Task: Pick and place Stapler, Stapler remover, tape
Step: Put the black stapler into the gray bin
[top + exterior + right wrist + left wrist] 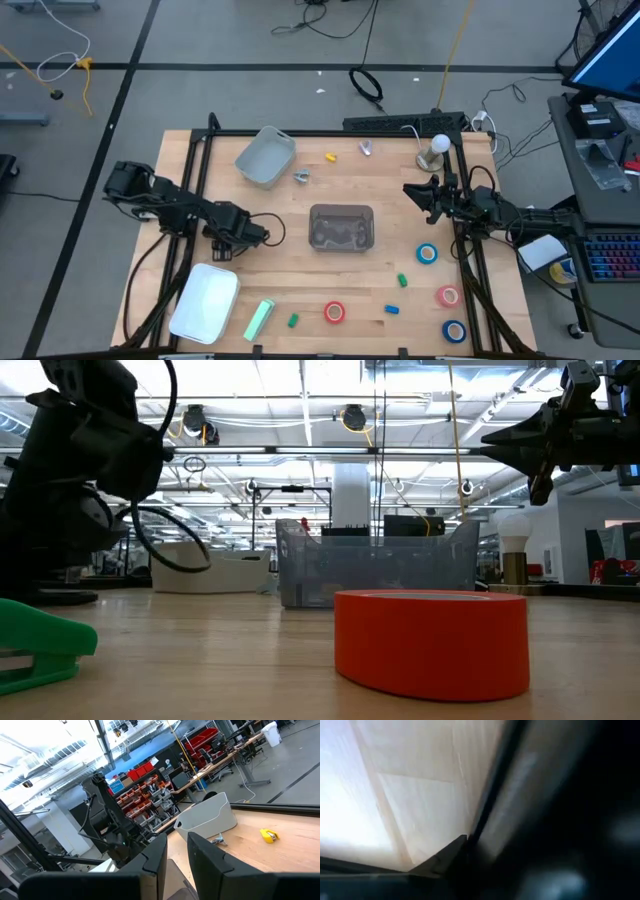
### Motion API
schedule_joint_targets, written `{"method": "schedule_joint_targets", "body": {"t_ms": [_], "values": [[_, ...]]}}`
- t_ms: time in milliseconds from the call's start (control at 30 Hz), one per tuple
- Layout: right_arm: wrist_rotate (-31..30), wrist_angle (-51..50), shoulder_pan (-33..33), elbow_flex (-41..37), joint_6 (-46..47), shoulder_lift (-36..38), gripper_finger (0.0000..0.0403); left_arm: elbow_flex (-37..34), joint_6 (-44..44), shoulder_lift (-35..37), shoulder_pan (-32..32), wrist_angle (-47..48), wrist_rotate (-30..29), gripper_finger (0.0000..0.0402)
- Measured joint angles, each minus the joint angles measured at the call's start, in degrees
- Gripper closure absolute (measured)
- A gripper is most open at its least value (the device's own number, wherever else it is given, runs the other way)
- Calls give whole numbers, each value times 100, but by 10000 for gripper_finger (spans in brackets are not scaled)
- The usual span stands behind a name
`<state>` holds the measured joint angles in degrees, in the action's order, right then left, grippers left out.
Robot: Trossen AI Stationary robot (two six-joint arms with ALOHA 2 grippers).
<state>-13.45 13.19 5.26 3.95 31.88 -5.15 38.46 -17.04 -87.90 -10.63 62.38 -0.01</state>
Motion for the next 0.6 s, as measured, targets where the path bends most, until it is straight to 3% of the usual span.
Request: {"method": "schedule_joint_targets", "body": {"t_ms": [167, 600], "values": [[-1, 0, 1, 1, 0, 0, 332, 18, -275, 72, 0, 12, 132, 267], [0, 1, 2, 0, 0, 0, 332, 347, -1646, 692, 11, 43, 155, 270]]}}
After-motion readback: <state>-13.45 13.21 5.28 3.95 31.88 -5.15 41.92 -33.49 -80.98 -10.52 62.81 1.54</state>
